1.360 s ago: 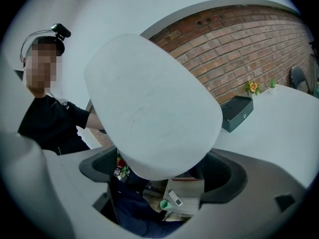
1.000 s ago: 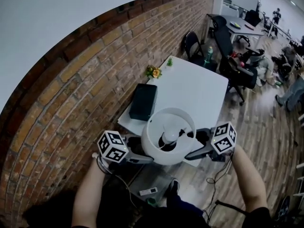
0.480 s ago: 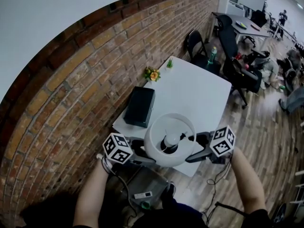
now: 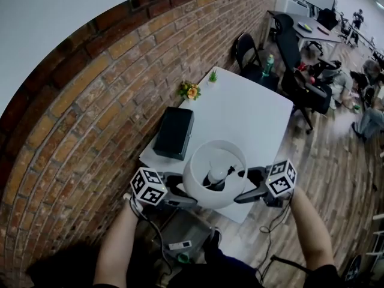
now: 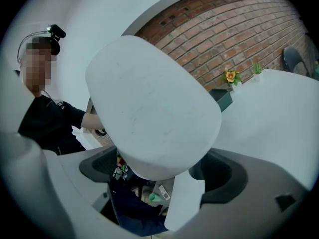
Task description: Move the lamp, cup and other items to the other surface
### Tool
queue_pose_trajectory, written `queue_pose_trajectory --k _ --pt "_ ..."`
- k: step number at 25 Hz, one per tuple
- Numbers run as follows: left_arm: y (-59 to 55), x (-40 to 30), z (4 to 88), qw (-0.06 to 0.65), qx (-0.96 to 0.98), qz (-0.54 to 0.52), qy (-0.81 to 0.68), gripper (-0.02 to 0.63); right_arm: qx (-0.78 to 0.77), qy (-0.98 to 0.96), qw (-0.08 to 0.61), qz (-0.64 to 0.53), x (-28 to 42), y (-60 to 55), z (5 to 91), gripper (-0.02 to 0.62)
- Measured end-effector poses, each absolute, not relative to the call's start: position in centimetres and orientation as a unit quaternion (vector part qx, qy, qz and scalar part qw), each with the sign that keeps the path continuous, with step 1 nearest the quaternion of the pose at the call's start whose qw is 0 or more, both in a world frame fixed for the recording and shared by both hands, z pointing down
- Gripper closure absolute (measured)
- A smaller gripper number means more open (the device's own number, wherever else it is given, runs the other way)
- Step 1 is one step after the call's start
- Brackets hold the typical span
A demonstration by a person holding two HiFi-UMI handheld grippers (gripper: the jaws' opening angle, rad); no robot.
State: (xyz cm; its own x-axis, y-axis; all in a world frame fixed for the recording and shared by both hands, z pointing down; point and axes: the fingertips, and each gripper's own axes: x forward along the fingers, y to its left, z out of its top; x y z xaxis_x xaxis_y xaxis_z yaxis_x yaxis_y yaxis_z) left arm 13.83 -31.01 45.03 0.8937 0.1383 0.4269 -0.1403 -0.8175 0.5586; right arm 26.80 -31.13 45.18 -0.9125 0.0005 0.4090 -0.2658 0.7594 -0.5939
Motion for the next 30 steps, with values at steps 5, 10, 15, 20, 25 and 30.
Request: queue_pose_trajectory --k 5,10,15,20,25,30 --pt "-32.1 13.5 44.7 0.309 0.931 0.193 -0.027 0.181 0.082 -0.914 0.172 0.358 27.4 -31.1 45.6 0.072" --pt "-31.3 13.3 45.9 0.299 0.93 0.212 -0.034 0.181 0.097 -0.916 0.182 0.345 28.0 -30.5 45.8 0.075" --pt "-29.8 12.4 46.5 0.287 0.93 0.223 -0.052 0.181 0.126 -0.914 0.203 0.327 29.6 -29.0 46.7 0.122" --pt "-28.2 10.7 46.3 0.214 0.938 0.248 -0.114 0.183 0.227 -0.914 0.166 0.292 30.3 -28.9 45.7 0.164" --pt "-26.2 7.4 45.4 0.181 0.931 0.217 -0.231 0.186 0.311 -0.905 0.138 0.254 29.0 -26.7 44.2 0.232" --pt "-20.3 3.7 45.1 0.151 0.922 0.214 -0.286 0.237 0.372 -0.894 0.146 0.203 26.0 -22.5 42.3 0.295"
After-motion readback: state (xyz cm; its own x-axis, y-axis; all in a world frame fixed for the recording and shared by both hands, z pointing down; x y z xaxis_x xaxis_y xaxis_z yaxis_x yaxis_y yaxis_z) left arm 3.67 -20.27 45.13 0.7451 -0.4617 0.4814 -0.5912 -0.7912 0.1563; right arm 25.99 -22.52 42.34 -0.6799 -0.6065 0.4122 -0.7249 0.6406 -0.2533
